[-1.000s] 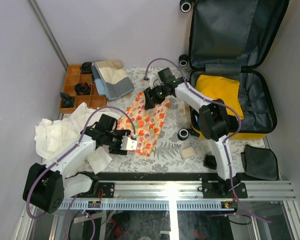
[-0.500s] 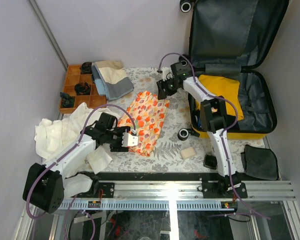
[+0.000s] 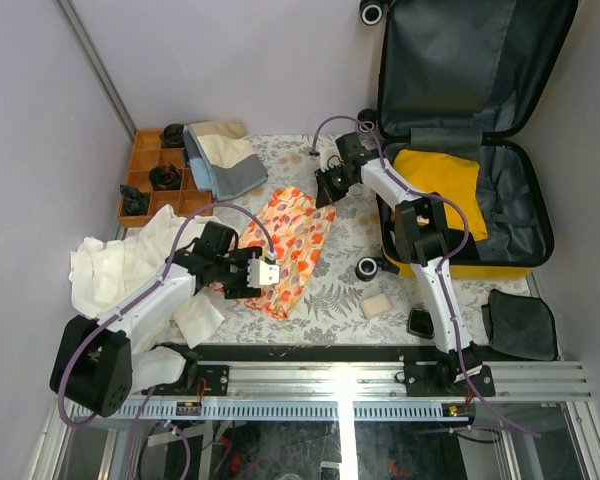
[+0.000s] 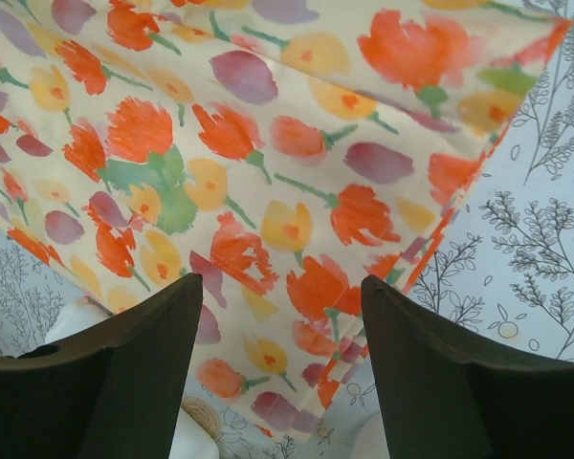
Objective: Pack the luggage
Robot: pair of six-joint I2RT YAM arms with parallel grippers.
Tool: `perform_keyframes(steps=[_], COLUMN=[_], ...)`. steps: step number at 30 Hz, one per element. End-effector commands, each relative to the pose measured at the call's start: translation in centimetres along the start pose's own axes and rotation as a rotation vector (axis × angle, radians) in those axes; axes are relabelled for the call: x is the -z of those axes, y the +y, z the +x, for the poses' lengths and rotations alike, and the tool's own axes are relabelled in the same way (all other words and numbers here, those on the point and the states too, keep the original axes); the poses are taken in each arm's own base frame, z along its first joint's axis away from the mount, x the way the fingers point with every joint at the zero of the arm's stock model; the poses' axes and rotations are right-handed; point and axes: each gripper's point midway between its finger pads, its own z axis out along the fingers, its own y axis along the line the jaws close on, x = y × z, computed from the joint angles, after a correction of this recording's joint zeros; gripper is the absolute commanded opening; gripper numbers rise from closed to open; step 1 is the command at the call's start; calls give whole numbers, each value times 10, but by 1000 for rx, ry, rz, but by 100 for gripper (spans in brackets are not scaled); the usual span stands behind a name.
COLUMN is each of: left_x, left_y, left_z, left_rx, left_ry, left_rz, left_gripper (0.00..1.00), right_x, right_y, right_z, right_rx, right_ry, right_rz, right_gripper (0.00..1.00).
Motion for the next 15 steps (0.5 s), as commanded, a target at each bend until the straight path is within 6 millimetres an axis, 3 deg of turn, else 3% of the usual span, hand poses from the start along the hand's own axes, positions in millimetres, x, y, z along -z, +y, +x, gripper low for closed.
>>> perform_keyframes(steps=[1,4,7,12,15], left_x=[3,6,16,47,67], left_y=[25,29,43,79,92], left_z=[-9,-12,-19,-17,-8], left_rx=[3,63,170,405,475], left_ry=[-13,-33,-84,-167,-185], left_rz=[-83,-124,-173,-295,-373], left_gripper=[66,67,68,68,68], right_x=[22,57,92,116,120], right_y=[5,-1,7,27,55], right_z=[-30,-73,-105,-113,-110], right_rx=[16,77,174,251,302], right_ry=[-56,-175,-255,-272,-262], right_rz=[14,89,137,154,132], right_gripper=[0,0,0,0,0])
